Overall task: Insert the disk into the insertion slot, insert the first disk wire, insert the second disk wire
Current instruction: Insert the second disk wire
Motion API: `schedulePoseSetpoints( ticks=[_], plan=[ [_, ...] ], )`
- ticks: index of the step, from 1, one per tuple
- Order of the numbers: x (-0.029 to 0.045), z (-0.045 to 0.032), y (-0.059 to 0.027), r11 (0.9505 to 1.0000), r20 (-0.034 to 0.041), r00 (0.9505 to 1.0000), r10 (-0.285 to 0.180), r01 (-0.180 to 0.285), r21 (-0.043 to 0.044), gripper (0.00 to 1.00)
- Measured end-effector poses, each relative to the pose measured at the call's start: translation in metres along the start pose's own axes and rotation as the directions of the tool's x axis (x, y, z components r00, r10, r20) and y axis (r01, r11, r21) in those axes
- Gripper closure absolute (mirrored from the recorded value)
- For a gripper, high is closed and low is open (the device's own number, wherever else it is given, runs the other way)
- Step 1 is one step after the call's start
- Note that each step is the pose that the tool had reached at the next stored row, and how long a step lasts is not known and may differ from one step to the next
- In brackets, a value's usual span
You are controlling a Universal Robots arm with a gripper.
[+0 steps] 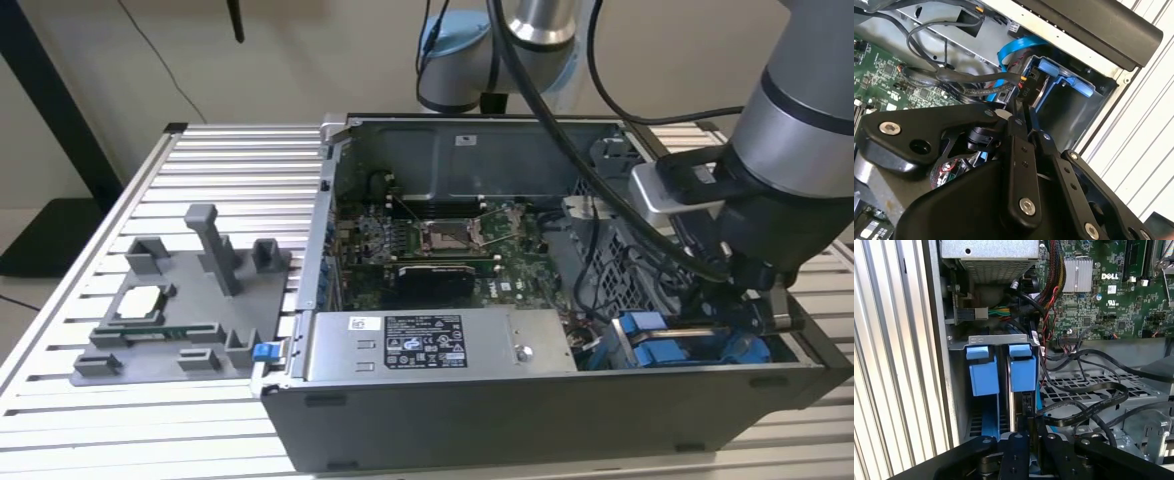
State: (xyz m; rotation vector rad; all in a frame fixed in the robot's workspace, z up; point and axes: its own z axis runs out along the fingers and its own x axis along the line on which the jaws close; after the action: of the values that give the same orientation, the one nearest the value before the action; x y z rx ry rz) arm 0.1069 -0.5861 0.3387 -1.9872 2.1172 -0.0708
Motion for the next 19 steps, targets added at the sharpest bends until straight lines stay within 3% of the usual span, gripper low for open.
schedulePoseSetpoints(
  ticks=[11, 19],
  plan=[
    [-0.0018, 0.0005, 0.0002, 0.9999, 0.0009, 1.0, -0.002, 0.002, 0.0112, 1.0],
    [-0.0014, 0.0048, 0.0011, 0.9999, 0.0004, 1.0, -0.002, 0.002, 0.0123, 1.0]
  ],
)
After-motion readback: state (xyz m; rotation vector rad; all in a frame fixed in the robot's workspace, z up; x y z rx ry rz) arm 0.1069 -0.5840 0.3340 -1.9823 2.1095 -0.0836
